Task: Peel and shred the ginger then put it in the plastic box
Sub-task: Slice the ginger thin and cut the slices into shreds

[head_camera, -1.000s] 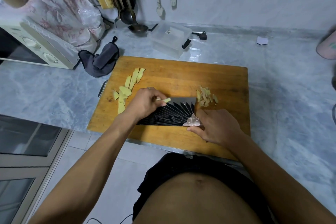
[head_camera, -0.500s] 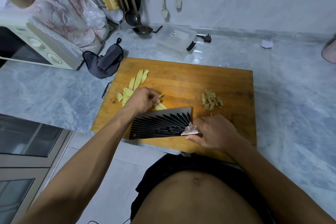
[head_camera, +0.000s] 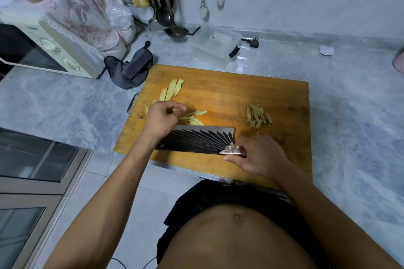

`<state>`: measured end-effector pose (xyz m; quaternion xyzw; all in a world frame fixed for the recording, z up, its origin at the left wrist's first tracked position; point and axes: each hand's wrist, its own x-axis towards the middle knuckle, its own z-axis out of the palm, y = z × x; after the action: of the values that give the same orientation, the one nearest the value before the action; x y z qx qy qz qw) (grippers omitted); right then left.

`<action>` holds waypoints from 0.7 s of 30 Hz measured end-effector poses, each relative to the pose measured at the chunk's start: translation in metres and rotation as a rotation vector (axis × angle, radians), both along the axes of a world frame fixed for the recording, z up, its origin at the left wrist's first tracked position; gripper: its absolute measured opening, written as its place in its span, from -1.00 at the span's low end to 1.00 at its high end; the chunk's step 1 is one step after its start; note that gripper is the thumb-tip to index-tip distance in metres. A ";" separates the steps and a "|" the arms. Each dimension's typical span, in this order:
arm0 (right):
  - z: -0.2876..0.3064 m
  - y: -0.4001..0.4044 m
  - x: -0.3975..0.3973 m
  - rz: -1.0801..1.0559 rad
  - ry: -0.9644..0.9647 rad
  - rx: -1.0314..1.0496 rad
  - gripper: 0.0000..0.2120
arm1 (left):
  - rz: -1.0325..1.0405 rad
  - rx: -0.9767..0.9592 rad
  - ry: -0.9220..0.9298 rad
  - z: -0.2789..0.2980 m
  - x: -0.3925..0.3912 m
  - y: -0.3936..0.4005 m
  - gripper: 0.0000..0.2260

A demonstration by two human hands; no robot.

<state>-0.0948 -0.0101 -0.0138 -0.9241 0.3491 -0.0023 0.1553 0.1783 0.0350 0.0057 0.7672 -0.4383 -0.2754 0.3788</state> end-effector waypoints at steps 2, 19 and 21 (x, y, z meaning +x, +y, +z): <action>0.003 0.001 0.002 -0.097 -0.025 0.087 -0.50 | 0.048 -0.145 -0.159 0.009 -0.005 0.010 -0.93; 0.023 -0.009 0.012 -0.584 -0.402 0.580 -0.42 | -0.443 0.392 -0.498 -0.036 -0.024 -0.029 -0.40; 0.027 -0.010 0.018 -0.606 -0.390 0.599 -0.44 | -0.497 0.413 -0.611 -0.038 -0.024 -0.037 -0.42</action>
<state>-0.0768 -0.0197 0.0136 -0.6773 0.5529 -0.1201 0.4704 0.1546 -0.0025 -0.0327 0.7443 -0.6371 -0.2002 -0.0071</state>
